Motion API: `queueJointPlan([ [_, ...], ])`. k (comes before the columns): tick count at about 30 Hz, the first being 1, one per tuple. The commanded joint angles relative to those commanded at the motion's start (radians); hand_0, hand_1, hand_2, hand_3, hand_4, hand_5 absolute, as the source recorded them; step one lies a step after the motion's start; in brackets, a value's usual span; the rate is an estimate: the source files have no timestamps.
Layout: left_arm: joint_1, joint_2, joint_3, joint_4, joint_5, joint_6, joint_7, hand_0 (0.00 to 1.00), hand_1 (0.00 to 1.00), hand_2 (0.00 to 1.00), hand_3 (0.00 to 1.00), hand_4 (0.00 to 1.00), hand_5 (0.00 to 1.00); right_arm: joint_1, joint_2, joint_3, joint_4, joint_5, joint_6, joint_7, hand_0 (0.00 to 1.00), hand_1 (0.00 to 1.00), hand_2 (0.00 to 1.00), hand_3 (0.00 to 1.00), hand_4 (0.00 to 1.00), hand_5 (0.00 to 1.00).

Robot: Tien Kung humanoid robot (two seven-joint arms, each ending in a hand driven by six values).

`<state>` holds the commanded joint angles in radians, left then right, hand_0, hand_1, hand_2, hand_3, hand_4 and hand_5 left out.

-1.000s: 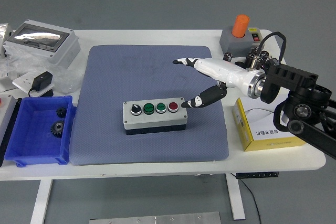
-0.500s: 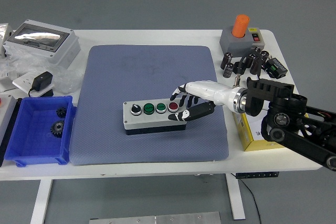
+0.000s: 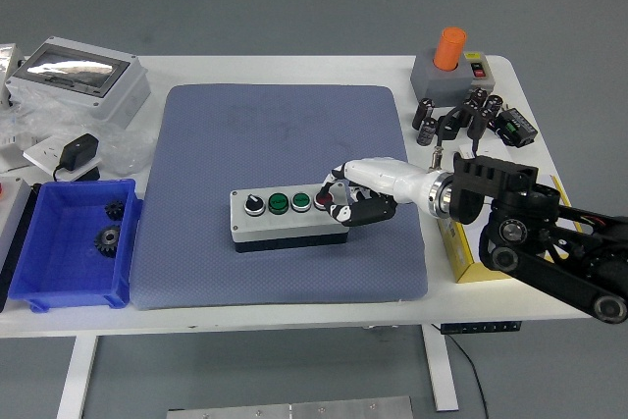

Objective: Pick up the button,place it on the desk,press the button,press the button

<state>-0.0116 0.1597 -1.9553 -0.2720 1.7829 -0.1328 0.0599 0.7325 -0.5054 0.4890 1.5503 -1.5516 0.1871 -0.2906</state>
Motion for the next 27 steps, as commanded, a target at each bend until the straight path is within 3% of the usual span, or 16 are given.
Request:
queueJointPlan([
  [9, -0.001, 0.000, -0.004, 0.006, 0.003, -0.002, -0.017, 0.732, 0.734, 0.687, 0.779, 0.956, 0.620, -0.008, 0.012, -0.033, -0.031, -0.009, -0.015, -0.005, 0.058, 0.056, 0.148, 0.724, 0.443, 0.524],
  [17, 0.002, -0.001, -0.008, 0.012, 0.008, -0.003, -0.030, 0.733, 0.735, 0.686, 0.777, 0.947, 0.652, -0.028, -0.022, 0.091, 0.049, 0.077, -0.039, 0.064, 0.055, 0.053, 0.149, 0.723, 0.442, 0.516],
  [21, 0.003, -0.002, -0.006, 0.007, 0.007, -0.002, -0.020, 0.733, 0.735, 0.686, 0.777, 0.947, 0.652, -0.069, -0.017, 0.171, 0.054, 0.056, -0.123, 0.092, 0.055, 0.053, 0.149, 0.723, 0.442, 0.516],
  [24, 0.003, -0.002, -0.005, 0.006, 0.008, -0.001, -0.016, 0.733, 0.734, 0.684, 0.775, 0.944, 0.655, -0.130, 0.014, 0.197, 0.026, -0.025, -0.237, 0.106, 0.056, 0.053, 0.149, 0.716, 0.444, 0.520],
  [27, 0.004, -0.006, -0.006, 0.005, 0.012, -0.002, -0.016, 0.733, 0.734, 0.684, 0.775, 0.944, 0.655, -0.198, 0.070, 0.250, -0.018, -0.074, -0.350, 0.165, 0.056, 0.053, 0.149, 0.716, 0.444, 0.520],
])
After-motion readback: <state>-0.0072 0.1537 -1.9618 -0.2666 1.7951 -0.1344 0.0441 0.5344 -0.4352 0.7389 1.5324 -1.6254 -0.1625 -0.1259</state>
